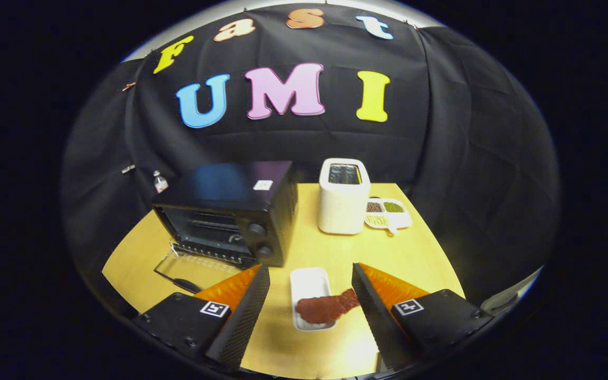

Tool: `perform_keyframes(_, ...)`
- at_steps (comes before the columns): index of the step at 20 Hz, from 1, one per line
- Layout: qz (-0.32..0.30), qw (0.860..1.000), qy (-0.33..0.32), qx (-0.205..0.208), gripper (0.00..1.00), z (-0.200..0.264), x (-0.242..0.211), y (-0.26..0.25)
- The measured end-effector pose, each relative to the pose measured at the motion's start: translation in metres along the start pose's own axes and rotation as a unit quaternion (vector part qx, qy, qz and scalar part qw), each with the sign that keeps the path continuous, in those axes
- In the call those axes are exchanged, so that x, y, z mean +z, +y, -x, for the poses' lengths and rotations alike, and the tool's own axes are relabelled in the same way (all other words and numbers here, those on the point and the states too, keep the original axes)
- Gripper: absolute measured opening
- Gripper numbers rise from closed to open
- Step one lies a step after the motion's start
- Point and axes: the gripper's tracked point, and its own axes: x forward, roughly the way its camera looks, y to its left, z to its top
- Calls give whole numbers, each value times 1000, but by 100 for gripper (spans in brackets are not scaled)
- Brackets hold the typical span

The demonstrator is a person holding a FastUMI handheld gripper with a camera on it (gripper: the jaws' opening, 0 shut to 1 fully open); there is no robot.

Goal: Open the toaster oven, put the food inside, and close the toaster oven door.

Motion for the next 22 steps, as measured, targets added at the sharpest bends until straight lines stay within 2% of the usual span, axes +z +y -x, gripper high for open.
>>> perform_keyframes(5,-82,992,86,31,99,-41,-56,-38)
perform_keyframes(10,-177,970,147,79,96,-75,-94,-34)
perform_keyframes(12,-204,963,147,92,77,-79,-95,-31)
perform_keyframes(13,-212,961,150,96,60,-79,-96,-32)
perform_keyframes(14,-217,959,155,99,58,-80,-97,-32)
perform_keyframes(17,-231,951,168,115,32,-77,-95,-32)
perform_keyframes(19,-243,946,172,130,22,-79,-92,-30)
perform_keyframes(22,-258,940,180,136,16,-78,-87,-32)
